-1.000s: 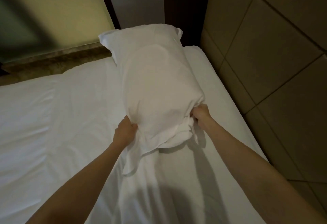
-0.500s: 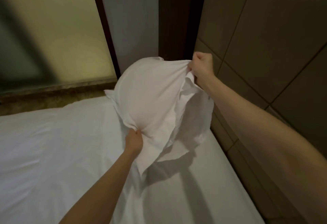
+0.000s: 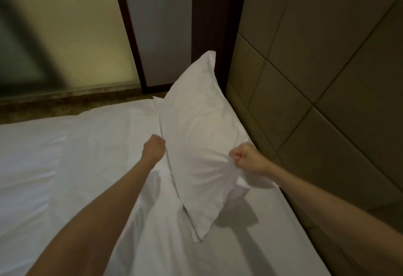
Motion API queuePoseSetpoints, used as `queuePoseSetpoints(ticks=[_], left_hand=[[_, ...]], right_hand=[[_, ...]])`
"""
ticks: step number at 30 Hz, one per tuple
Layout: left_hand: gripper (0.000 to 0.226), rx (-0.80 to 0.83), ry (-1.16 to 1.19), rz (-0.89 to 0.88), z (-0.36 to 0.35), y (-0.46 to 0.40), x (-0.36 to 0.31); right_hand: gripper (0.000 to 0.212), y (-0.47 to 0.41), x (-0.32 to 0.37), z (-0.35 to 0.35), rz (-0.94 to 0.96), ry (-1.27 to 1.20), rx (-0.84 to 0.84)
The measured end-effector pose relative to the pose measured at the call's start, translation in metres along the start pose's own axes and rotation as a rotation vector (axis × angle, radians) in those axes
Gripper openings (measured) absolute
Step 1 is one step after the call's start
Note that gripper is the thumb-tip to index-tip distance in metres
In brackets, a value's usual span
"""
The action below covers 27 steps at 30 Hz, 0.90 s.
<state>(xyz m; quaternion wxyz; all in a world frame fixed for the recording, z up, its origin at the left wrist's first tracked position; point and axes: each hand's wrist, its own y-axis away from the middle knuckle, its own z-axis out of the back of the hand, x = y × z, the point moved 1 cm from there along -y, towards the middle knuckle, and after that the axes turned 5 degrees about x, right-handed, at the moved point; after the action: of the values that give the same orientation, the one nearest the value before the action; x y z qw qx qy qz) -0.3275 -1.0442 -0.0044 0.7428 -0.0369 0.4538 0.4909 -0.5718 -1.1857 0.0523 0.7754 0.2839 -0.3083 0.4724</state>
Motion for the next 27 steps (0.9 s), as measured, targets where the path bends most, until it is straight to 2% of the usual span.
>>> queuePoseSetpoints(ticks=[5,8,10,12,15,18,21,24,27], left_hand=[[0.043,0.003,-0.073,-0.086,0.009,-0.013,-0.046],[0.064,0.127,-0.144,-0.083,-0.002,-0.020,-0.063],[0.085,0.233,-0.207,-0.026,-0.017,-0.020,-0.065],[0.094,0.322,-0.328,0.047,-0.033,-0.015,-0.057],[0.069,0.297,-0.462,0.026,-0.051,-0.015,-0.034],[0.040,0.248,-0.373,-0.064,-0.061,-0.021,-0.026],[0.026,0.259,-0.318,-0.151,-0.060,-0.024,-0.028],[0.034,0.238,-0.266,-0.171,-0.048,-0.032,-0.020],[0.036,0.235,-0.213,-0.152,-0.036,-0.031,-0.009]], right_hand=[[0.048,0.037,-0.019,-0.065,0.016,0.000,-0.059],[0.051,0.033,-0.006,-0.085,0.080,0.018,-0.072],[0.051,0.032,-0.001,-0.097,0.082,0.026,-0.070],[0.050,0.035,-0.002,-0.107,0.068,0.018,-0.066],[0.050,0.036,-0.008,-0.114,0.028,0.004,-0.069],[0.049,0.030,-0.011,-0.110,0.015,0.013,-0.066],[0.049,0.025,-0.015,-0.101,0.025,0.004,-0.036],[0.042,0.016,-0.021,-0.080,-0.040,-0.100,-0.033],[0.031,-0.017,-0.022,-0.048,-0.144,-0.183,-0.291]])
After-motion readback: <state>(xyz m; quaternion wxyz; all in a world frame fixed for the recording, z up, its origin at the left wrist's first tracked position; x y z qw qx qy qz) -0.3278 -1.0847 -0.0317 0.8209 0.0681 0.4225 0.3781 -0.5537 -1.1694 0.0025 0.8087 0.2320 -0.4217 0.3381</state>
